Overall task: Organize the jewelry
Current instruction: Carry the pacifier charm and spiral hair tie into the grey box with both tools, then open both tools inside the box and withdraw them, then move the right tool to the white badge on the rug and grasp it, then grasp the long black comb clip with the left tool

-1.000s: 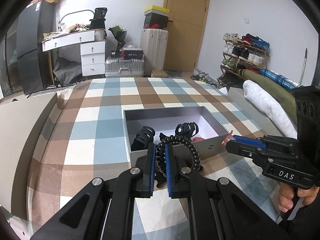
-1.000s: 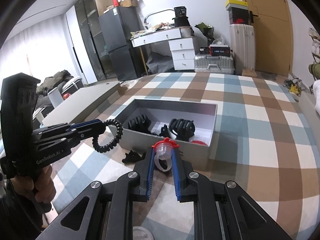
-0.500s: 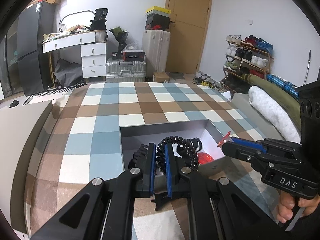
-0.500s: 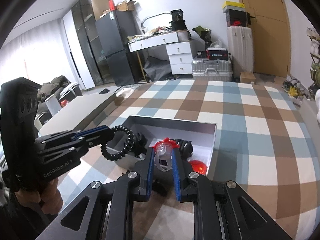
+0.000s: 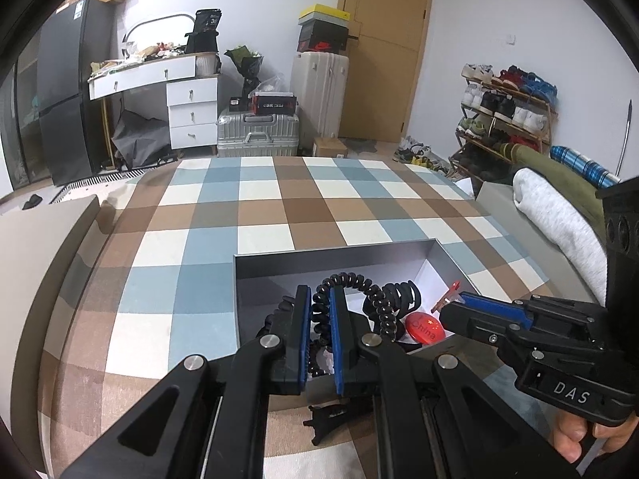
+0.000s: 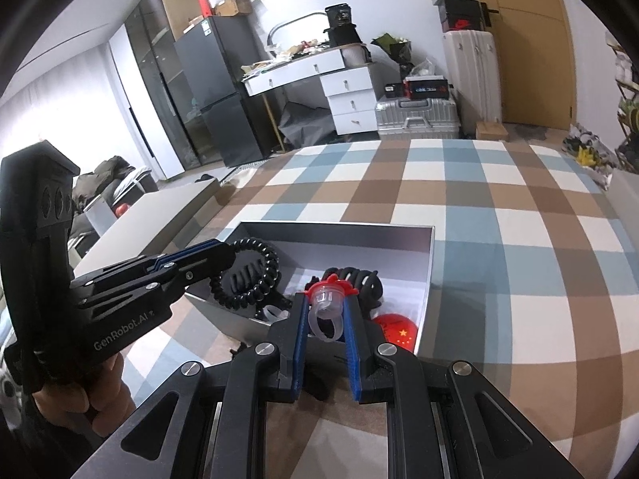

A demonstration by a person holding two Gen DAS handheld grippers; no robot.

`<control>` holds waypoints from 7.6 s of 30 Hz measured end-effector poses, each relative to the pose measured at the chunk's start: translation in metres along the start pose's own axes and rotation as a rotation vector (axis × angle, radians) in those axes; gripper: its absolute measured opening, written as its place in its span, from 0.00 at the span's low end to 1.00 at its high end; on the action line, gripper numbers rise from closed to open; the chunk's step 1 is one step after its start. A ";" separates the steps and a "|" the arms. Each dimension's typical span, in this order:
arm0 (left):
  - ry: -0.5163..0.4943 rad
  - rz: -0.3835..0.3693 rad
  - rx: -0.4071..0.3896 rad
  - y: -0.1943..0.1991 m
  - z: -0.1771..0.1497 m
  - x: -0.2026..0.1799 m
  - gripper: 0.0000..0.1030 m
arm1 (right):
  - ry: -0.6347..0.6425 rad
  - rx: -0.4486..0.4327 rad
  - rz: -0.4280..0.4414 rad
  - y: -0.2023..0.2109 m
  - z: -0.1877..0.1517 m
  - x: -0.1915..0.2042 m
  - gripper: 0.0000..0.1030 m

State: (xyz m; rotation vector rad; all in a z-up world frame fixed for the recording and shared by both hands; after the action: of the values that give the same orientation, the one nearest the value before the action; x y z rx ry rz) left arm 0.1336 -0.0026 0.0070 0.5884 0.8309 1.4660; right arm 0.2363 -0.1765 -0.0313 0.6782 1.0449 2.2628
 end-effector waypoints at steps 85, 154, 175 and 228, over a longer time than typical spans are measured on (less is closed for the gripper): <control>-0.107 0.086 0.095 0.023 -0.064 -0.015 0.97 | 0.353 0.339 -0.151 0.005 -0.097 0.038 0.99; -0.003 0.035 0.263 -0.014 -0.073 -0.006 0.97 | 0.143 0.152 -0.093 0.016 -0.067 0.001 0.39; 0.037 0.089 0.337 -0.044 -0.059 -0.037 0.97 | -0.004 0.058 -0.059 0.038 -0.055 -0.028 0.39; -0.012 0.084 0.091 0.014 -0.038 -0.019 0.91 | 0.005 -0.017 -0.024 0.036 -0.038 -0.013 0.39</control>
State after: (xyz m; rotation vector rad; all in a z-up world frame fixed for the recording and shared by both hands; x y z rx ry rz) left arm 0.0968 -0.0263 -0.0022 0.7071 0.8753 1.5051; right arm 0.2115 -0.2239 -0.0275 0.6498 1.0294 2.2514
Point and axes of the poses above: each gripper's, at about its wrist camera, not at the fingertips, and y roughly against the way its jaws point, x to its left, z to its top, the point moved 4 cm from there along -y, roughly the way its jaws point, and after that the axes turned 15 degrees about x, right-handed, at the moved point
